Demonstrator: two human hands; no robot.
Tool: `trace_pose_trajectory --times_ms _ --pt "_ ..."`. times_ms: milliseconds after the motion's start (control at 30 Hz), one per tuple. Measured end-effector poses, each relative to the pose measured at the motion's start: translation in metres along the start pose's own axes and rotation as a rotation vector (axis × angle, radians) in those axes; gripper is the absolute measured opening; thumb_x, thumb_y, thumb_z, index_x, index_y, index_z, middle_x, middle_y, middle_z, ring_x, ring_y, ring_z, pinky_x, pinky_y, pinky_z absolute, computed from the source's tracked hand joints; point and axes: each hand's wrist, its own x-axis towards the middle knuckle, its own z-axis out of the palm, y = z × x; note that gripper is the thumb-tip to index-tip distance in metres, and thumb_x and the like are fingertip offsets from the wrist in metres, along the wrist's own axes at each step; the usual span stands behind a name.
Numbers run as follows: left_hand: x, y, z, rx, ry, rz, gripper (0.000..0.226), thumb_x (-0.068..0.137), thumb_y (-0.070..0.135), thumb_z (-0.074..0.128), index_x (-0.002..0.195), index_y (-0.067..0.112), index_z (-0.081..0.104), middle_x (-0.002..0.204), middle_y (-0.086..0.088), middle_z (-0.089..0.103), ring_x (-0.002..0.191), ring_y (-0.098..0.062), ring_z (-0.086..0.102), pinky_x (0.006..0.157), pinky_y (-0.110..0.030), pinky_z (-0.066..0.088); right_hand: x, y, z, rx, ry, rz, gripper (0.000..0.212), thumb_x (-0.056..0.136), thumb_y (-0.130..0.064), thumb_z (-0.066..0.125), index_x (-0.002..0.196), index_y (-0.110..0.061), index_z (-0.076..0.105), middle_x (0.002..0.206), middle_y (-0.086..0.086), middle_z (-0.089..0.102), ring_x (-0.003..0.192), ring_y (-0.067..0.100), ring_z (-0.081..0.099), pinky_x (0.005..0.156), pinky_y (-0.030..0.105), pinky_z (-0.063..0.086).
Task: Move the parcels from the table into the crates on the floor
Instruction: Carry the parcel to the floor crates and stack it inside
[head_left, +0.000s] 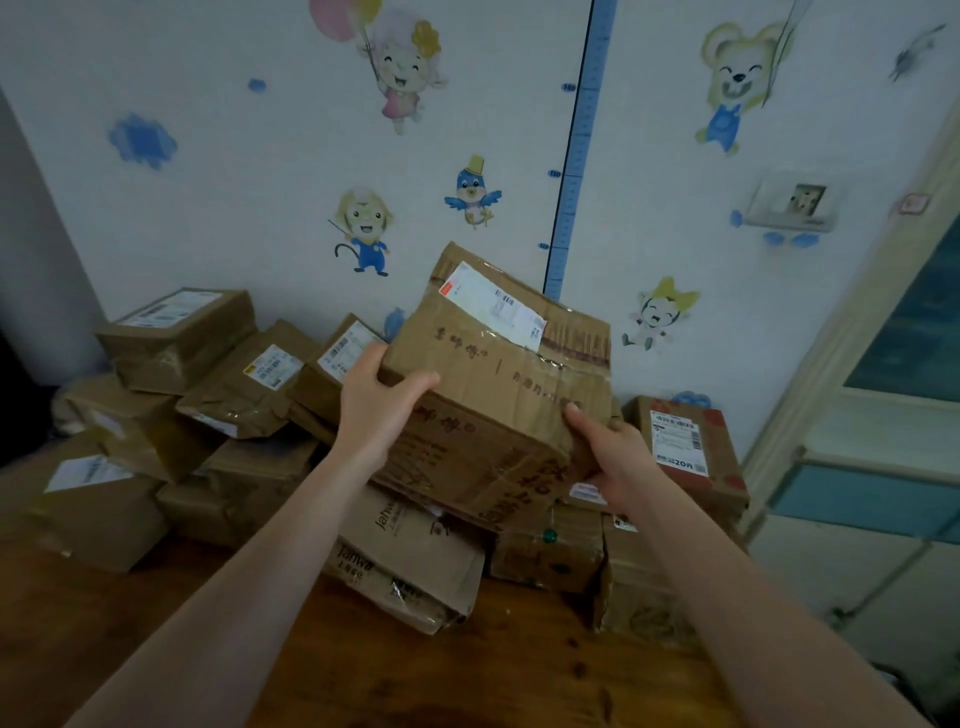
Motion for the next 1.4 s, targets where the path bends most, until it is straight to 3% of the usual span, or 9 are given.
trace_pose_trajectory --times_ms 133,233,533,700,833,1000,1133,1267,1400 --pt "-0.002 0.019 -0.004 -0.022 -0.033 -0.065 0.025 0.084 0.034 0.069 0.101 0.024 0.053 0.104 0.004 0.06 0.1 -0.02 0.061 0.088 -0.041 0.052 -0.015 -0.016 -0.006 -0.089 0.027 -0.166 0.041 0.089 -0.022 0.064 0.123 0.0 0.054 0.098 0.007 0.064 0.094 0.026 0.062 0.087 0.043 0.053" --pt "0.0 0.034 -0.004 0.03 -0.151 -0.121 0.039 0.085 0.033 0.069 0.117 0.017 0.055 0.106 0.004 0.062 0.093 -0.012 0.061 0.071 -0.027 0.051 -0.026 -0.026 -0.01 -0.191 0.04 -0.322 0.036 0.091 -0.02 0.061 0.122 -0.003 0.056 0.101 0.005 0.064 0.09 0.019 0.059 0.074 0.029 0.051" --pt "-0.011 0.041 -0.004 -0.05 -0.124 0.04 0.024 0.085 0.001 0.065 0.096 0.023 0.062 0.094 0.003 0.068 0.085 -0.008 0.065 0.071 -0.026 0.051 -0.042 -0.043 -0.024 -0.153 -0.037 -0.353 0.026 0.08 -0.032 0.072 0.096 -0.019 0.057 0.102 0.008 0.066 0.094 0.027 0.064 0.086 0.049 0.053" --pt "-0.014 0.045 0.002 0.056 -0.132 0.145 0.027 0.083 0.018 0.071 0.107 0.022 0.058 0.095 0.012 0.062 0.085 0.0 0.058 0.065 -0.015 0.046 -0.042 -0.038 -0.028 -0.165 0.04 -0.451 0.018 0.085 -0.02 0.068 0.1 -0.014 0.059 0.094 0.004 0.066 0.086 0.02 0.063 0.074 0.038 0.052" --pt "-0.006 0.044 0.005 0.054 -0.133 0.032 0.047 0.078 0.029 0.075 0.119 0.018 0.055 0.104 0.008 0.061 0.098 -0.011 0.058 0.088 -0.03 0.048 -0.045 -0.034 -0.029 -0.307 0.031 -0.544 0.011 0.085 -0.023 0.068 0.086 -0.027 0.058 0.09 -0.005 0.066 0.094 0.02 0.063 0.087 0.04 0.051" --pt "-0.009 0.031 0.007 0.136 -0.134 0.099 0.028 0.081 0.017 0.074 0.107 0.016 0.063 0.093 0.01 0.066 0.09 -0.008 0.063 0.088 -0.034 0.052 -0.041 -0.047 -0.034 -0.274 -0.023 -0.469 0.048 0.078 -0.044 0.072 0.114 -0.016 0.059 0.109 0.002 0.067 0.099 0.021 0.064 0.09 0.04 0.052" --pt "-0.012 0.031 0.009 0.193 -0.132 0.153 0.034 0.079 0.025 0.075 0.11 0.019 0.063 0.098 0.012 0.063 0.099 -0.01 0.06 0.089 -0.03 0.049 -0.039 -0.055 -0.035 -0.341 0.081 -0.593 0.033 0.089 -0.029 0.063 0.117 -0.012 0.061 0.106 0.001 0.067 0.102 0.021 0.063 0.092 0.041 0.052" --pt "-0.006 0.046 0.006 0.116 -0.176 0.069 0.043 0.078 0.037 0.074 0.115 0.021 0.059 0.1 0.014 0.064 0.093 -0.005 0.062 0.078 -0.02 0.051 -0.041 -0.046 -0.03 -0.393 0.107 -0.695 0.026 0.09 -0.027 0.062 0.113 -0.015 0.062 0.095 -0.005 0.066 0.093 0.016 0.063 0.083 0.034 0.053" --pt "-0.005 0.048 0.002 0.054 -0.127 0.157 0.024 0.083 0.023 0.071 0.106 0.02 0.067 0.098 0.009 0.07 0.092 -0.005 0.067 0.077 -0.021 0.054 -0.044 -0.048 -0.027 -0.366 0.021 -0.702 0.027 0.084 -0.034 0.068 0.106 -0.023 0.057 0.09 -0.013 0.064 0.085 0.005 0.062 0.07 0.022 0.05"
